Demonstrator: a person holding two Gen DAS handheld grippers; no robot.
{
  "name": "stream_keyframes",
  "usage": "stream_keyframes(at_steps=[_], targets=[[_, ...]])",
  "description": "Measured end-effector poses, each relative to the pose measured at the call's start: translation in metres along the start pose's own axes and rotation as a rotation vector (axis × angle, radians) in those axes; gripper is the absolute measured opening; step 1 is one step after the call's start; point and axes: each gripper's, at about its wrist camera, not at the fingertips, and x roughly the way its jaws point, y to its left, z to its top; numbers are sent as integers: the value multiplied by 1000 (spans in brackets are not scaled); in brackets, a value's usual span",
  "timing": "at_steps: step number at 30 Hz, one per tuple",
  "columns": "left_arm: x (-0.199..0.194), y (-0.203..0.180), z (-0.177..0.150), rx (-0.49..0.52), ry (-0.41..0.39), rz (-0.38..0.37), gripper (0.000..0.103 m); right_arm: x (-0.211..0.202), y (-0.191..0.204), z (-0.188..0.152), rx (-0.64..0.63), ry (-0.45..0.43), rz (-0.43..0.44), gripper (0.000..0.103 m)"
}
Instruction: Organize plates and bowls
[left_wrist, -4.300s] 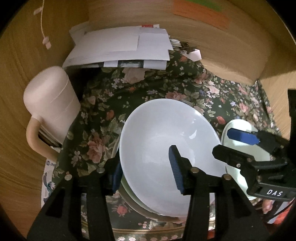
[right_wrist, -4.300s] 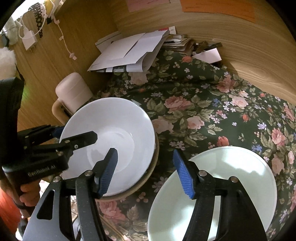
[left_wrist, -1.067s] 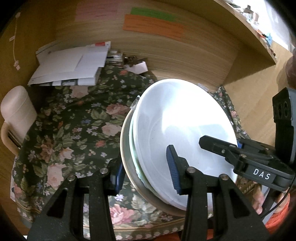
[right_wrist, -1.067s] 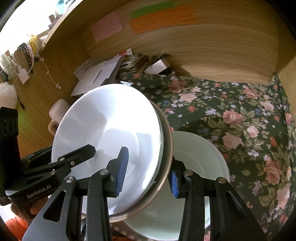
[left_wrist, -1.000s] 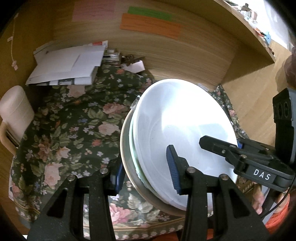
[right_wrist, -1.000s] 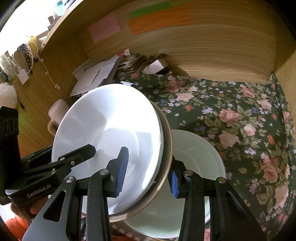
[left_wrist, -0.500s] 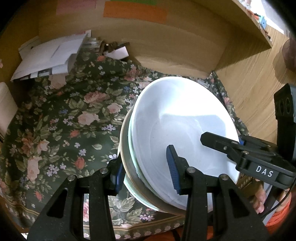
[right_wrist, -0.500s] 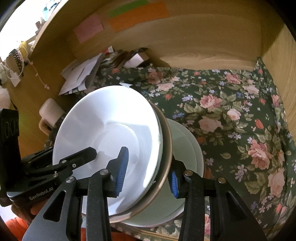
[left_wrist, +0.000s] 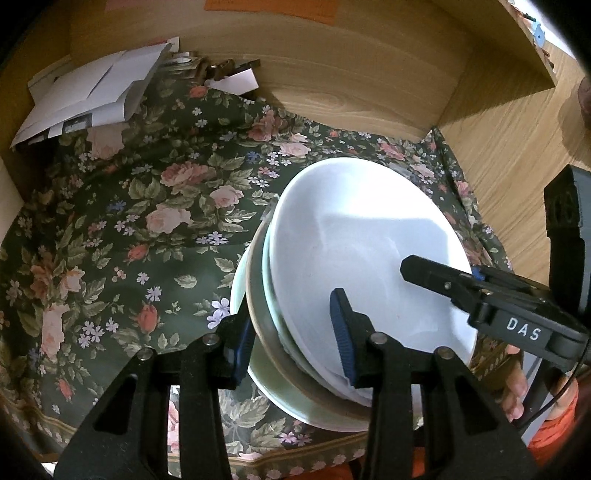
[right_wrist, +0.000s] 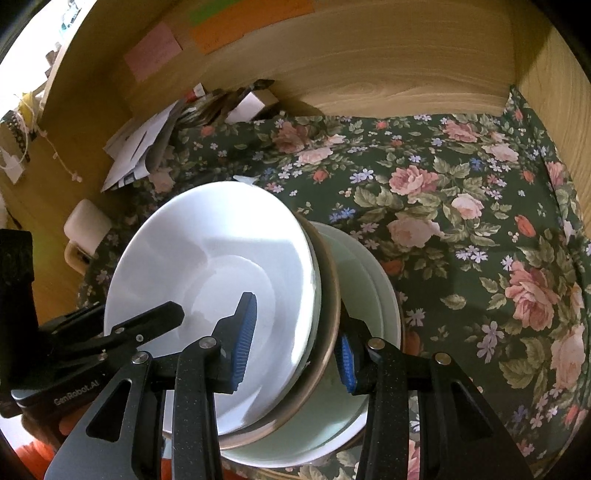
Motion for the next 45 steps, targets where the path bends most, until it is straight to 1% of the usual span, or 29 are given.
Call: stream_keyframes(at_steps=[3, 4, 6, 8, 11, 14, 15, 16, 17, 18, 19, 22, 24, 25, 29, 30, 31, 32, 34, 36, 40, 45], targets=[[-1, 0, 1, 2, -10, 12, 39, -5, 1, 1, -13, -24, -14, 38], [-2, 0, 1, 2, -22, 31, 39, -7, 2, 1, -18, -27, -21, 40], [-4, 1, 2, 6, -25, 34, 40, -12, 1, 1, -22, -39, -29, 47], [-8, 1, 3, 6, -34, 39, 40, -19, 2, 2, -31, -64, -45, 49], [-23, -1, 6, 21, -84, 54, 42, -34, 6, 4, -55, -113, -55, 50], [-48, -5, 9, 31, -161, 57, 45, -55, 13, 7, -77, -173, -46, 51], [-57, -7, 10, 34, -191, 57, 46, -65, 17, 7, -92, -206, -47, 51], [-71, -10, 11, 40, -238, 57, 47, -72, 21, 7, -103, -230, -49, 51], [-79, -11, 10, 44, -264, 57, 50, -80, 25, 7, -116, -256, -49, 51], [-92, -14, 10, 51, -310, 58, 51, -91, 30, 6, -135, -291, -45, 53], [-100, -17, 9, 56, -340, 62, 53, -97, 34, 5, -149, -313, -43, 54], [-127, -27, 4, 77, -443, 91, 56, -120, 48, 0, -197, -399, -44, 63], [-140, -30, 0, 85, -491, 104, 59, -134, 55, -6, -222, -456, -45, 69], [-148, -32, -2, 85, -517, 104, 63, -139, 58, -8, -230, -474, -44, 70], [-168, -34, -12, 78, -597, 109, 73, -155, 65, -18, -266, -544, -43, 85], [-172, -35, -15, 78, -616, 113, 75, -159, 67, -21, -277, -561, -47, 87], [-175, -37, -19, 78, -633, 115, 79, -161, 68, -22, -283, -570, -49, 88], [-178, -37, -22, 80, -648, 115, 83, -163, 69, -24, -288, -577, -52, 90], [-183, -40, -28, 84, -675, 123, 87, -164, 70, -27, -293, -589, -56, 93], [-186, -41, -34, 86, -688, 122, 90, -166, 68, -30, -287, -596, -48, 101], [-187, -45, -40, 97, -705, 125, 96, -168, 66, -36, -286, -603, -52, 103], [-185, -47, -44, 110, -703, 122, 98, -166, 63, -38, -276, -599, -61, 103]])
